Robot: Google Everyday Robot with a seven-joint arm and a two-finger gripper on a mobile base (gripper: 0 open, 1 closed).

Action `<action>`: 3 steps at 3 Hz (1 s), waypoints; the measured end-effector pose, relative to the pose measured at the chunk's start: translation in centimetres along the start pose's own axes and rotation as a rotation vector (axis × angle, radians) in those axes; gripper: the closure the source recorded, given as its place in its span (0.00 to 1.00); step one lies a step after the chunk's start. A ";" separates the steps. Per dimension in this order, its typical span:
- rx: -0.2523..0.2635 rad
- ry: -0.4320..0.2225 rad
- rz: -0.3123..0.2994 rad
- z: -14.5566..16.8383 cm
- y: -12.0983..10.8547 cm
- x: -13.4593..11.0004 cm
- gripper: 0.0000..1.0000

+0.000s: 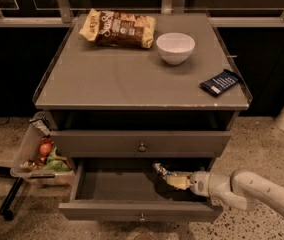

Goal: Place redbull can into middle drawer

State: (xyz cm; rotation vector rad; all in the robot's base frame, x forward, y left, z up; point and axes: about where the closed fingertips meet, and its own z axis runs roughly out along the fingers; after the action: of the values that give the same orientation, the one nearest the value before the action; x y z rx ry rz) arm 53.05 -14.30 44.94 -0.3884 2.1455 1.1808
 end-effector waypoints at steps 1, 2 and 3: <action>0.000 -0.001 -0.001 0.0 0.0 -0.1 0.81; 0.000 -0.001 -0.001 0.0 0.0 -0.1 0.57; 0.000 -0.001 -0.001 0.0 0.0 -0.1 0.34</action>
Offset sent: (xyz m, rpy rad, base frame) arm 0.0008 -0.0002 0.0003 -0.0002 -0.0013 -0.0005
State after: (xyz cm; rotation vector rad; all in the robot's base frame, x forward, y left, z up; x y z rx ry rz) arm 53.13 -14.31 44.97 -0.3887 2.1445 1.1799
